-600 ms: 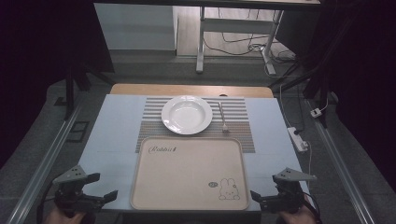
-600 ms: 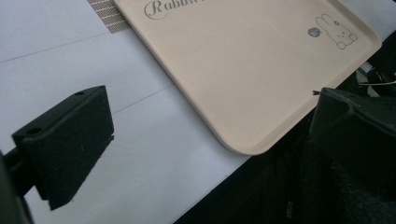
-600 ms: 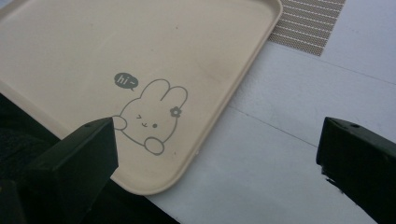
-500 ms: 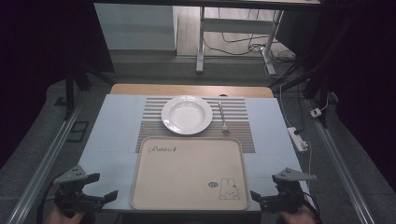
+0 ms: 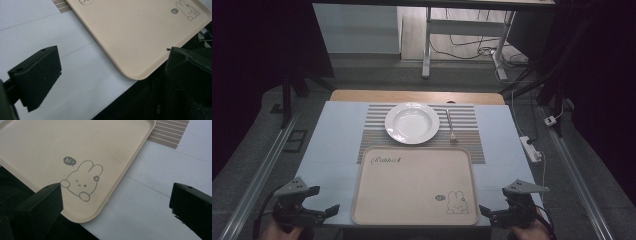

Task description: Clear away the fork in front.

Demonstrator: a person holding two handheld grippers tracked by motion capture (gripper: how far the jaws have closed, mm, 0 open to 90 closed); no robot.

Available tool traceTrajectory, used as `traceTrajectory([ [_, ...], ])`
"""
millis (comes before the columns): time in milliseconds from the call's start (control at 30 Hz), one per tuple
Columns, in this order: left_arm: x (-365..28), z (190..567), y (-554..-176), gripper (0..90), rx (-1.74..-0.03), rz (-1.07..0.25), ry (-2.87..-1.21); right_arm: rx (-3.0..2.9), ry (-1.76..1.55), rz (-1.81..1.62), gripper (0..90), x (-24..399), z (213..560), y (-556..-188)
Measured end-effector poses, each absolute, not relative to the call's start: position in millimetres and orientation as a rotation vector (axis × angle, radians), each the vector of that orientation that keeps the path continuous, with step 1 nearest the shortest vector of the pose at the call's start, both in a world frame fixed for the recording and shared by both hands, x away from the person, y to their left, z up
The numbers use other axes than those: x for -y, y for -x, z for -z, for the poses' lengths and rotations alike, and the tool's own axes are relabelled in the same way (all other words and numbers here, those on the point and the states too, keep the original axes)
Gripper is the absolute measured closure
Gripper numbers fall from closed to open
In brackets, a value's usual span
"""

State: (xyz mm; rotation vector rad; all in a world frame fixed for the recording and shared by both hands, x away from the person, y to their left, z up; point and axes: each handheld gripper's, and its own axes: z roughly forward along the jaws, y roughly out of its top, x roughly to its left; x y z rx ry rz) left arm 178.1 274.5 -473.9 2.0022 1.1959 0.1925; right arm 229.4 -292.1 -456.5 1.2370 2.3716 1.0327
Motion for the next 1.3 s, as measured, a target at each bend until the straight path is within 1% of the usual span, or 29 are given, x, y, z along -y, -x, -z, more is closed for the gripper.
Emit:
traceTrajectory([
  [633,-269.9,475.0,-180.6,1.5,-1.202,-0.185,-2.047,-2.392,-1.184,-1.020,0.0,286.0,455.6,-230.9],
  [1300,-268.9,475.2,-180.9,2.2,-1.199,-0.186,-2.059,-2.398,-1.112,-1.079,0.0,276.7,456.5,-248.7],
])
